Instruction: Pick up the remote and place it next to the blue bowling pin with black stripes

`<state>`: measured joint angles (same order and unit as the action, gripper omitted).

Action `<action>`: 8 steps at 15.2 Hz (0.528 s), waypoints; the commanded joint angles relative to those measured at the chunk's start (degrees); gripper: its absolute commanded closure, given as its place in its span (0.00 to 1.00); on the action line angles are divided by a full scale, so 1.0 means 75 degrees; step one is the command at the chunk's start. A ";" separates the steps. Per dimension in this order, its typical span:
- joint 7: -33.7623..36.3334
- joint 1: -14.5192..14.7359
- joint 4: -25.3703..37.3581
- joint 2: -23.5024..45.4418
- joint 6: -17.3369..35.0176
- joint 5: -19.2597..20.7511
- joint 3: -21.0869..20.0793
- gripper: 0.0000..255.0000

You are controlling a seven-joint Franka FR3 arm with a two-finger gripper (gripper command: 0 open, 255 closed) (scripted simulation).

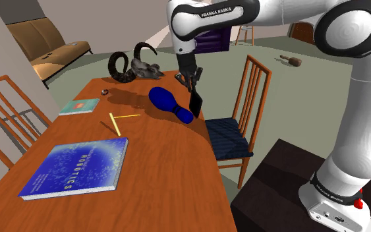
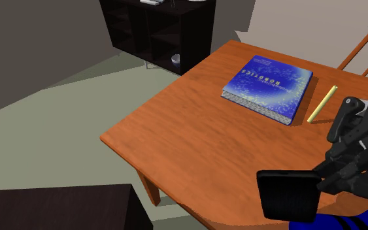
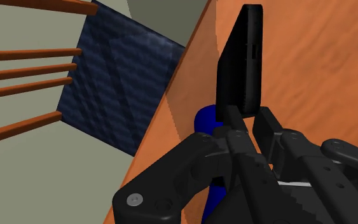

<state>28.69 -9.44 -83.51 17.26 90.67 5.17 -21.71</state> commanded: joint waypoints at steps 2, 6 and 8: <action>-0.0011 -0.0032 -0.0357 -0.0030 0.0332 -0.0007 0.0010 1.00; -0.0004 -0.0050 -0.0745 -0.0013 0.0735 0.0004 0.0021 1.00; 0.0002 -0.0057 -0.0924 0.0007 0.0932 0.0014 0.0027 1.00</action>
<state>28.75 -9.80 -89.83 17.30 97.00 5.26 -21.54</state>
